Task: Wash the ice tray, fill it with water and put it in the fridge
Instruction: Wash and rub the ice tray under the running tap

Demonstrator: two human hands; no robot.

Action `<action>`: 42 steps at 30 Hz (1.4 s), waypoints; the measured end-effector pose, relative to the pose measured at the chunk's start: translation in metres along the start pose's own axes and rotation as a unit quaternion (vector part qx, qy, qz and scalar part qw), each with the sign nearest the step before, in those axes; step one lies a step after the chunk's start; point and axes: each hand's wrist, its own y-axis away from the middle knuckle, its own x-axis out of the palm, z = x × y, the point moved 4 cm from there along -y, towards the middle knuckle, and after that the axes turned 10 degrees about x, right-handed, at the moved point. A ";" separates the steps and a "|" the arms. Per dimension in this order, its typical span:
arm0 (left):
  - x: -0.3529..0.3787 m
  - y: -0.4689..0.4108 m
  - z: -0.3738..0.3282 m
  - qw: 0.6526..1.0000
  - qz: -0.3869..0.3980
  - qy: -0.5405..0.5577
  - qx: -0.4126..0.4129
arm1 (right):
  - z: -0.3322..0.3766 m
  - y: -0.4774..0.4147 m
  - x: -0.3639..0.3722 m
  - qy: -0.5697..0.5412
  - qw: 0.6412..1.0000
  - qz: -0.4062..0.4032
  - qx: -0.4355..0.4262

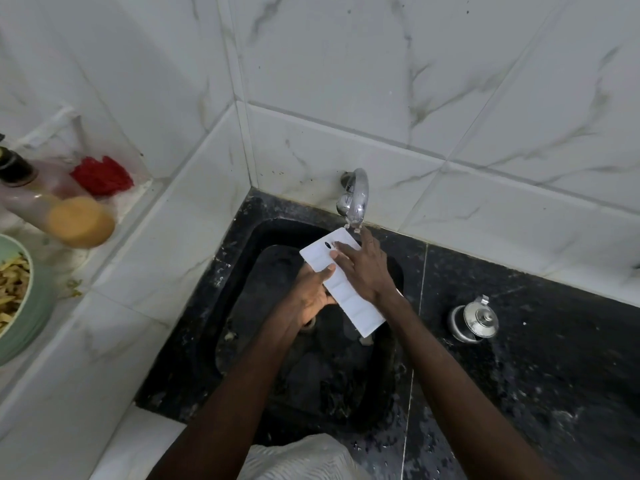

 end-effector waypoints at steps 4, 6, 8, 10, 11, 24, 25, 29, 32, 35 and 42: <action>-0.002 0.005 0.004 1.000 0.003 -0.013 -0.011 | -0.008 0.000 -0.010 0.008 0.998 -0.055 0.015; 0.000 0.004 0.004 1.000 0.011 -0.009 -0.012 | -0.007 -0.001 -0.007 0.018 0.999 -0.035 0.034; -0.001 0.002 0.001 1.000 0.005 -0.012 -0.009 | 0.000 0.000 0.001 0.017 1.000 0.008 0.008; -0.008 0.001 0.002 1.000 -0.004 -0.023 -0.011 | 0.004 0.003 0.001 0.000 1.000 0.015 -0.022; -0.011 0.002 0.003 1.000 -0.008 -0.024 -0.014 | 0.002 0.004 -0.001 -0.013 0.999 0.000 -0.031; -0.025 -0.001 -0.004 0.999 -0.040 -0.024 -0.010 | -0.014 0.012 -0.003 0.023 0.997 -0.054 -0.056; -0.023 -0.001 -0.004 0.999 -0.038 -0.030 -0.009 | -0.015 0.012 0.000 0.040 0.997 -0.048 -0.038; -0.019 0.000 0.000 0.998 -0.052 -0.034 -0.008 | -0.010 0.014 0.005 0.014 0.999 0.010 -0.035; -0.021 0.000 0.003 0.998 -0.053 -0.028 0.001 | -0.012 0.015 -0.002 0.017 0.997 -0.006 -0.071; -0.010 0.004 0.008 0.998 -0.054 -0.031 0.006 | -0.016 0.010 -0.010 0.025 0.998 -0.059 -0.017; -0.013 -0.001 0.004 0.997 -0.065 -0.036 0.032 | -0.004 0.017 -0.005 0.013 0.999 0.001 -0.043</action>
